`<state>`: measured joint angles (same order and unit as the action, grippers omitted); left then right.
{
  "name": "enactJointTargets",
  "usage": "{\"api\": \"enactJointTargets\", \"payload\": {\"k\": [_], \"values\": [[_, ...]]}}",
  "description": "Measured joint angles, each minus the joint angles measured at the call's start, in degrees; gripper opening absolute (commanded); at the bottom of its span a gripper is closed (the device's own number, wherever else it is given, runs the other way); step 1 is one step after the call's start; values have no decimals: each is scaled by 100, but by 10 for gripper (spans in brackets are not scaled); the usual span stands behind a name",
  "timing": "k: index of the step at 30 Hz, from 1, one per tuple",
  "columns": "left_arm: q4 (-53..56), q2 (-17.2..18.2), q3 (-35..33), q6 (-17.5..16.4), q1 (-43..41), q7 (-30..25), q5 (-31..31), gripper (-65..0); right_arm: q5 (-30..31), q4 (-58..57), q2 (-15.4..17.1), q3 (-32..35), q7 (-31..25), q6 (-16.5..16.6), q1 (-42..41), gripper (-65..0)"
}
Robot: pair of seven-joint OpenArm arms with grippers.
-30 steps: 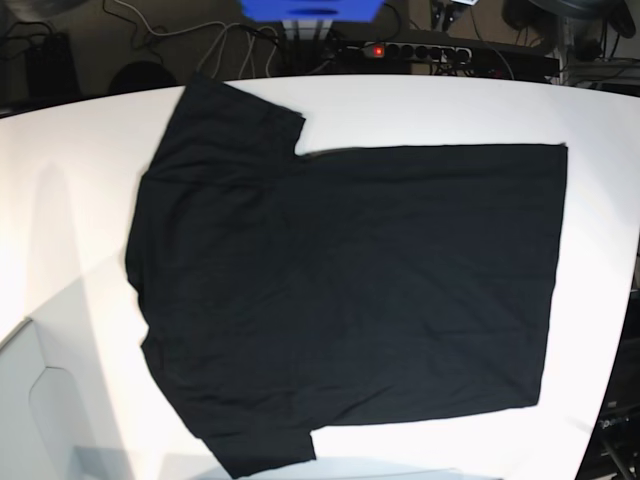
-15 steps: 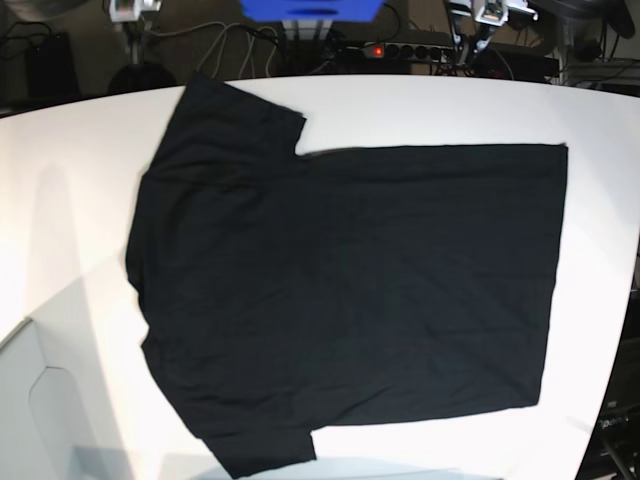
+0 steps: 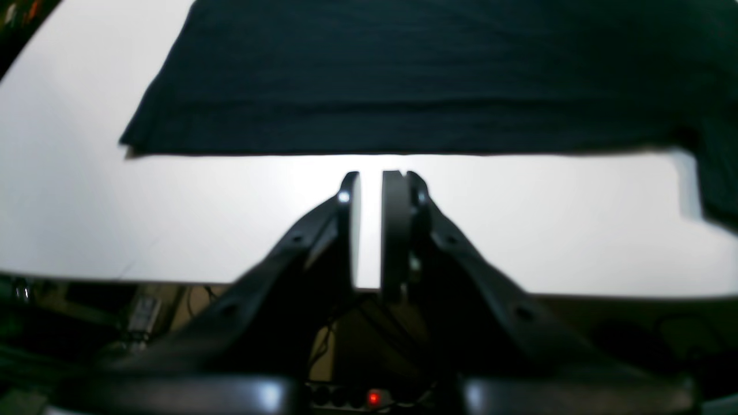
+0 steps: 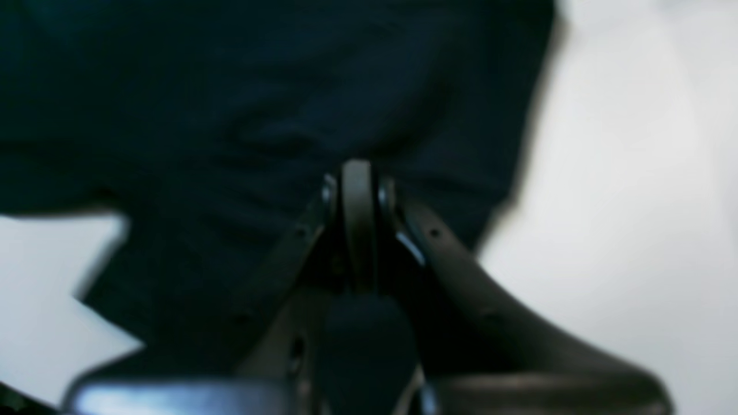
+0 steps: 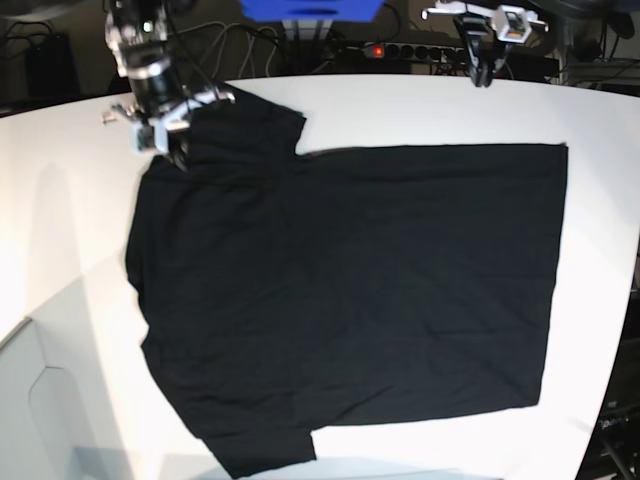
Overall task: Fold the T-shirt properly
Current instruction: 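Reach the right gripper to the shoulder corner by the sleeve and grasp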
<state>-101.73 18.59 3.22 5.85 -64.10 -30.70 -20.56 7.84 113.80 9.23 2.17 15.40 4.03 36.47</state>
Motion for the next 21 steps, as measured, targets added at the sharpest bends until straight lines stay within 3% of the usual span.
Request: {"api": "enactJointTargets", "payload": {"k": [3,7,11,15,17,21], "values": [[-28,0,205,-2,28,42,-205,-584,-39,52,-511,-485,1025,743,-522,-598],[-61,-39,472,-4,68,398,-232,-584,-26,103,-1198,-1513,2243,2343,-1320,-504],[-57,-46,525,0,168,525,-251,-584,-57,103,-1611,-2739,3630,3495,-2251,-437],[-66,-238,514,0,323,887,-267,-584,-103,94,-1569,-3926,5386,3517,-3322,-380],[-63,-348,514,2,455,1084,-251,-584,-48,83,-1451,-4266,5998,3515,-3620,-369],[-66,-437,498,-15,675,1388,-245,-584,291,-116,-1222,-4603,6572,3515,-3832,-359]]}}
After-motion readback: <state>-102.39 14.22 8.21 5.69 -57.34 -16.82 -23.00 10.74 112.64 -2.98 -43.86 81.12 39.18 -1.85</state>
